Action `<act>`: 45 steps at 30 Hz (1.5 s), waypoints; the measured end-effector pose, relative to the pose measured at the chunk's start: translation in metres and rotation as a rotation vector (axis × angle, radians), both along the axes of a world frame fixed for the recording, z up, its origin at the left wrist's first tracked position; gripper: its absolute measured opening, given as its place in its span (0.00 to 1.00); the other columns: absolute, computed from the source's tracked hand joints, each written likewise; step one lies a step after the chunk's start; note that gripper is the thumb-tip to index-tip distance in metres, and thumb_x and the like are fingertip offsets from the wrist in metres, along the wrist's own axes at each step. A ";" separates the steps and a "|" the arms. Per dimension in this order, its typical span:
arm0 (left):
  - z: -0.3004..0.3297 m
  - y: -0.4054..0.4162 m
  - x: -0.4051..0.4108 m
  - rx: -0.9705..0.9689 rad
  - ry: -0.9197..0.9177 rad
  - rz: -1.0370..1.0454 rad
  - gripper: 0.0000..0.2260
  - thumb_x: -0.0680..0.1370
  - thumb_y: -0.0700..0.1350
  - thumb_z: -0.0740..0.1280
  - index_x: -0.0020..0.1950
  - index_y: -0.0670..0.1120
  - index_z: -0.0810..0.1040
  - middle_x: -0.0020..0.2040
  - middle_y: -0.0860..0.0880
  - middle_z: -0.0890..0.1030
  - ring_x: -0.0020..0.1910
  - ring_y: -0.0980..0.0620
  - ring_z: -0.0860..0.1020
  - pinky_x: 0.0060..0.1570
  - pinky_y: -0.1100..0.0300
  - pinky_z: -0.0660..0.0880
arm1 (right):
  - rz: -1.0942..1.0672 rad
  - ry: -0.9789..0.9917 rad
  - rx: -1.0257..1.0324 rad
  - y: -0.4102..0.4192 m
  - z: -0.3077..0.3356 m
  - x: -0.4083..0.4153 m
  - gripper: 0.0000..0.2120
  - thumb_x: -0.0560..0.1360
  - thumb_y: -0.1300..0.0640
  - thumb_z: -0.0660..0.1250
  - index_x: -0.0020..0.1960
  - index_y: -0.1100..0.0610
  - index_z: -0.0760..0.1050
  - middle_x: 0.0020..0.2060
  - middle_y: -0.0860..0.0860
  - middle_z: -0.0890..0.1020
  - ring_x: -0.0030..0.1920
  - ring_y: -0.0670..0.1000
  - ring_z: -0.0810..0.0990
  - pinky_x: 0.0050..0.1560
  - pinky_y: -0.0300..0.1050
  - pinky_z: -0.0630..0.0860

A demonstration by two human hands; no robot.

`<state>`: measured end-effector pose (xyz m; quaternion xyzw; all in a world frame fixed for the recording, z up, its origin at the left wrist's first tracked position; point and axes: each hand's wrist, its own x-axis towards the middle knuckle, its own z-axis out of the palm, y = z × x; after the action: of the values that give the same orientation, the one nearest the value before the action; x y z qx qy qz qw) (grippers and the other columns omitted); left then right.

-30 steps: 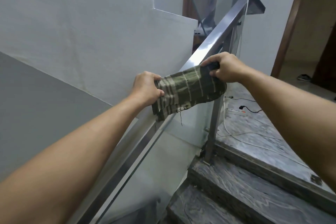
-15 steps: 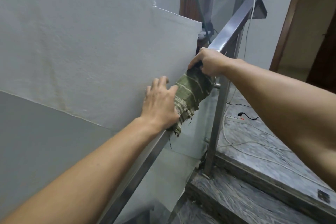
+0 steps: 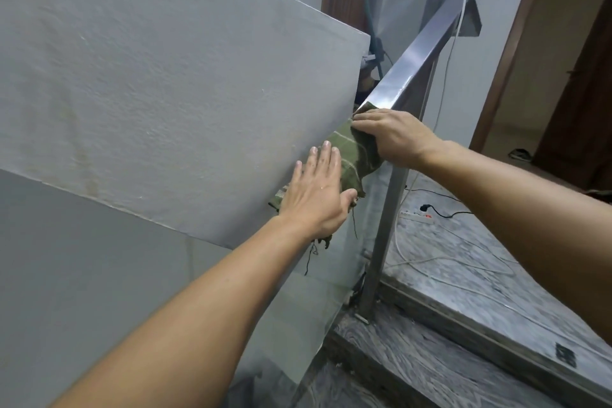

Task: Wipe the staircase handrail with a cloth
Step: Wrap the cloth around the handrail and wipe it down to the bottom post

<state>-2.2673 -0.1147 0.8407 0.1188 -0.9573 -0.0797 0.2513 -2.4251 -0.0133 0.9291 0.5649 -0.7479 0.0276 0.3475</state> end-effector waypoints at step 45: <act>-0.146 0.019 0.179 0.041 -0.042 0.385 0.35 0.80 0.55 0.57 0.77 0.41 0.41 0.79 0.43 0.44 0.78 0.48 0.44 0.76 0.54 0.45 | 0.325 0.192 0.403 -0.016 -0.117 0.108 0.34 0.77 0.37 0.48 0.76 0.59 0.56 0.75 0.57 0.63 0.76 0.56 0.58 0.76 0.54 0.53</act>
<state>-2.0878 -0.0958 0.6944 0.3067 -0.9200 -0.0472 0.2393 -2.3174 -0.0292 0.8126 0.7352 -0.6015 -0.1203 0.2886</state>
